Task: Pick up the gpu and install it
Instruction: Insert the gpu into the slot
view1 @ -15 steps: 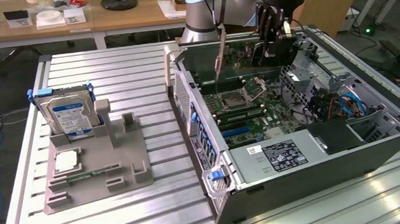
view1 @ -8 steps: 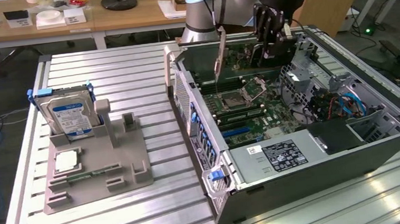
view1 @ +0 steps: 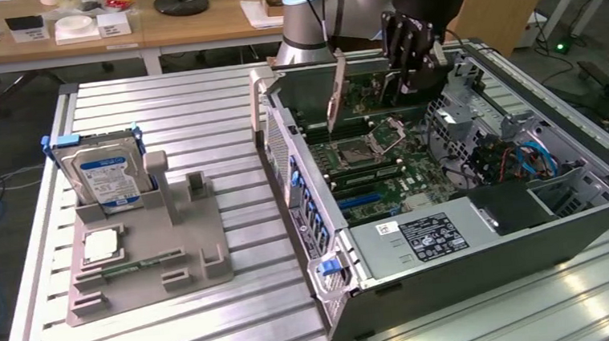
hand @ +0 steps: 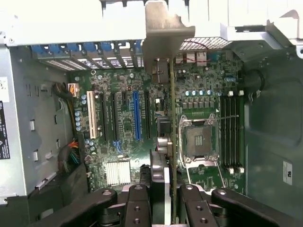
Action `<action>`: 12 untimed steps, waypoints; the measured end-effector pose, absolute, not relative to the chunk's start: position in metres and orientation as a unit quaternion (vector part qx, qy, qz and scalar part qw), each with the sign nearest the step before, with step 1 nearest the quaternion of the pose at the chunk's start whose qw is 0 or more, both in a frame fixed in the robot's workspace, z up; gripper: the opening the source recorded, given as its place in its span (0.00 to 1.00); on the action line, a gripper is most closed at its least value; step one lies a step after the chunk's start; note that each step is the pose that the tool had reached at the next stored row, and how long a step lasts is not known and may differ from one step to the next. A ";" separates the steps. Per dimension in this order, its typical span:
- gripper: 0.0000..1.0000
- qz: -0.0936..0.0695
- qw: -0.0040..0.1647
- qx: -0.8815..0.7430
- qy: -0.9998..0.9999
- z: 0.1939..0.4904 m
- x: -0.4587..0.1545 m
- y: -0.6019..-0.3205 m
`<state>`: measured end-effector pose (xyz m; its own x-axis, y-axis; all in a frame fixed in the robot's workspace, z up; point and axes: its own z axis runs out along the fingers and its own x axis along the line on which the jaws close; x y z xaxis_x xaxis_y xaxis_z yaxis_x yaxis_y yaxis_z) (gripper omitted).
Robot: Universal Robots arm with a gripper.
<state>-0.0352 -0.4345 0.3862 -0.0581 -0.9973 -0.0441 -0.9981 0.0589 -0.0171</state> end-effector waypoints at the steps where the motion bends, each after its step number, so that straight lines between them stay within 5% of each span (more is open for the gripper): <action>1: 0.28 0.009 0.022 -0.692 0.721 0.385 -0.035 -0.434; 12: 0.28 0.008 0.020 -0.712 0.702 0.367 -0.034 -0.434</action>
<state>-0.0345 -0.4345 0.3667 0.0150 -0.9991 -0.0402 -0.9998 -0.0144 -0.0171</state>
